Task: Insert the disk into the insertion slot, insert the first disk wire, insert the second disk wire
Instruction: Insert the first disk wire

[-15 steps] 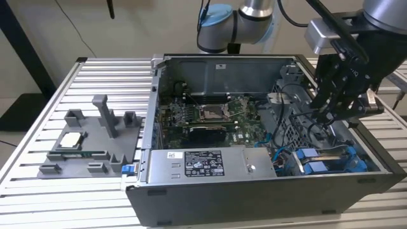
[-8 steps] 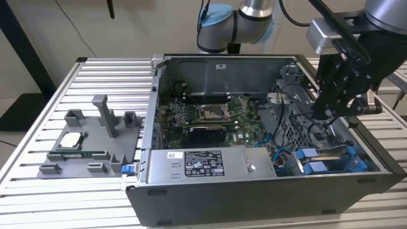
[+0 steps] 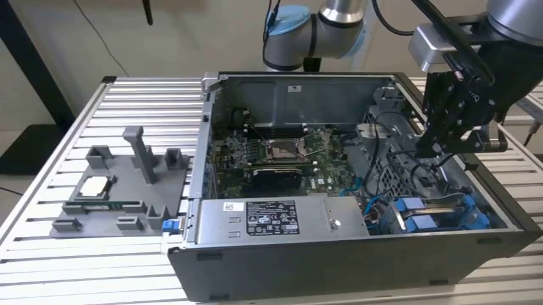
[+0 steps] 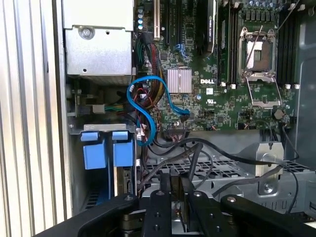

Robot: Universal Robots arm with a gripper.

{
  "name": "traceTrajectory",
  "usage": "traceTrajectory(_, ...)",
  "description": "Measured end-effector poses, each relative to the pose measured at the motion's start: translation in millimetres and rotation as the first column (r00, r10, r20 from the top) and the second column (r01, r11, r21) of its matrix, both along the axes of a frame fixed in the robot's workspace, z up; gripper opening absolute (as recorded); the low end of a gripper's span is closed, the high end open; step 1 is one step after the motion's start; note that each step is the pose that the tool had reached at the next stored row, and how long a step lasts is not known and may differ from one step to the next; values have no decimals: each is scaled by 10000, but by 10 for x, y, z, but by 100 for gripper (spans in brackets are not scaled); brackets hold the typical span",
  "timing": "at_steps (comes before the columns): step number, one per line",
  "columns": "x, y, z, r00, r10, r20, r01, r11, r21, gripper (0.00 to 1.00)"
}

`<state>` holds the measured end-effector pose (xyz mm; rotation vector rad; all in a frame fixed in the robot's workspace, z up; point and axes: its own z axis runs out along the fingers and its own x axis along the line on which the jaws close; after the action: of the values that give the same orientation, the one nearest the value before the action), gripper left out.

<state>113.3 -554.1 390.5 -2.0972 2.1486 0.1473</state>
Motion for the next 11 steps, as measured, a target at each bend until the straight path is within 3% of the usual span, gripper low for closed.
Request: traceTrajectory(11,0,1,-6,10000,0,19,0,10000,-42,19)
